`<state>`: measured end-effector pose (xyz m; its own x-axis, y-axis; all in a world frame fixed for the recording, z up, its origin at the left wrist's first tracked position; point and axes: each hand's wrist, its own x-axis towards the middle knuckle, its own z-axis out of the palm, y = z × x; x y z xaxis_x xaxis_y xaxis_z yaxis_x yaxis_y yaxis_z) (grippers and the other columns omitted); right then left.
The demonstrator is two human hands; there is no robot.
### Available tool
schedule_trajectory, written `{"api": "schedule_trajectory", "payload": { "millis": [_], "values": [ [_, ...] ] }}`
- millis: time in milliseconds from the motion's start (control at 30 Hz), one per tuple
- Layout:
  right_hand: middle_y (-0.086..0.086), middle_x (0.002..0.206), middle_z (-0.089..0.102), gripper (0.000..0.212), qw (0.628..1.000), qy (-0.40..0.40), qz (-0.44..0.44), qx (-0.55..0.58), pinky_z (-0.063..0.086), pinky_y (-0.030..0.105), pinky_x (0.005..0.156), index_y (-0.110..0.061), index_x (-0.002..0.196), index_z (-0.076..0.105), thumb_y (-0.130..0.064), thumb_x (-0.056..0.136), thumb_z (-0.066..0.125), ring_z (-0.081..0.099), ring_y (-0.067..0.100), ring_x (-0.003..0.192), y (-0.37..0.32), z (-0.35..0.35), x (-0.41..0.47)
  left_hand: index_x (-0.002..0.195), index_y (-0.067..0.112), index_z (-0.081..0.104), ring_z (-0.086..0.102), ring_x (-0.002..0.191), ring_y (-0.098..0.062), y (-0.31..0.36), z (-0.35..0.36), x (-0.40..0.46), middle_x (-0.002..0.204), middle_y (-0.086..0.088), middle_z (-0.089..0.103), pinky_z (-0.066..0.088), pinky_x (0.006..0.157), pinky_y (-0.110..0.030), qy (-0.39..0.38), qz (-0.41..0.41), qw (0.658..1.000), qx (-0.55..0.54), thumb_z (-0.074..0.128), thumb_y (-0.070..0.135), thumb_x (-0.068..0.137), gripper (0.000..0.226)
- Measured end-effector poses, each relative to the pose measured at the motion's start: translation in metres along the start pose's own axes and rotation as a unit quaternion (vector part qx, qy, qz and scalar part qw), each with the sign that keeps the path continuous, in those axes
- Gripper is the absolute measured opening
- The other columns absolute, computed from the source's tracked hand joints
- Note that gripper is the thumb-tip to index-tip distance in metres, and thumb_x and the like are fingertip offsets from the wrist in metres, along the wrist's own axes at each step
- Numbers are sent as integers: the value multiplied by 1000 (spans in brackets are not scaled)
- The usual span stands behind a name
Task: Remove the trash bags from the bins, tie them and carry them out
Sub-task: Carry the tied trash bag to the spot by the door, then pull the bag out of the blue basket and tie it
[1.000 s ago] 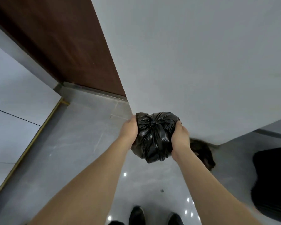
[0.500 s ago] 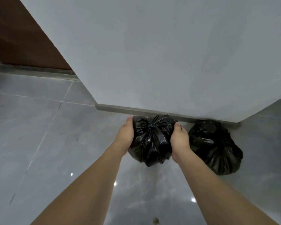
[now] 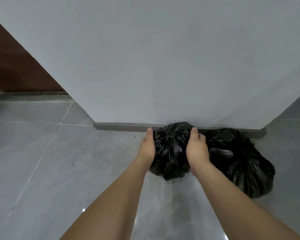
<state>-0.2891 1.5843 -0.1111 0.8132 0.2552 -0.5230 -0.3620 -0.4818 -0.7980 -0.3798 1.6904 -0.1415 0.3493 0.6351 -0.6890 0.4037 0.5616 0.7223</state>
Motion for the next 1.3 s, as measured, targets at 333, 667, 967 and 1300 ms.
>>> {"api": "schedule_trajectory", "payload": {
  "millis": [333, 667, 967, 1300],
  "values": [
    [10, 147, 45, 61, 989, 4, -146, -14, 30, 38, 111, -12, 146, 37, -50, 97, 41, 41, 27, 134, 0, -12, -21, 141, 17, 49, 45, 134, -25, 13, -5, -20, 144, -6, 52, 29, 115, -45, -4, 53, 987, 153, 20, 72, 89, 80],
    [12, 151, 41, 51, 976, 31, -189, -107, 29, 37, 112, -6, 145, 37, -32, 101, 41, 36, 26, 139, 11, -9, -27, 136, 8, 50, 41, 131, -29, 13, -25, -24, 140, -14, 49, 29, 110, -38, 31, 150, 926, 344, 24, 51, 100, 61],
    [17, 153, 35, 52, 908, -23, -290, -302, 17, 41, 119, 0, 145, 34, -29, 103, 40, 24, 28, 145, -51, 6, -78, 138, 2, 43, 42, 129, -29, 65, -96, -70, 140, -16, 47, 34, 109, -42, 109, 278, 808, 507, 36, 37, 102, 51],
    [16, 161, 17, 59, 803, -91, -383, -448, 5, 40, 121, -1, 151, 17, -34, 103, 28, 10, 28, 149, -349, -45, -280, 149, 11, 28, 17, 146, -24, 316, -182, -317, 159, -8, 25, 9, 120, -42, 157, 329, 721, 590, 31, 39, 103, 54]
  ]
}}
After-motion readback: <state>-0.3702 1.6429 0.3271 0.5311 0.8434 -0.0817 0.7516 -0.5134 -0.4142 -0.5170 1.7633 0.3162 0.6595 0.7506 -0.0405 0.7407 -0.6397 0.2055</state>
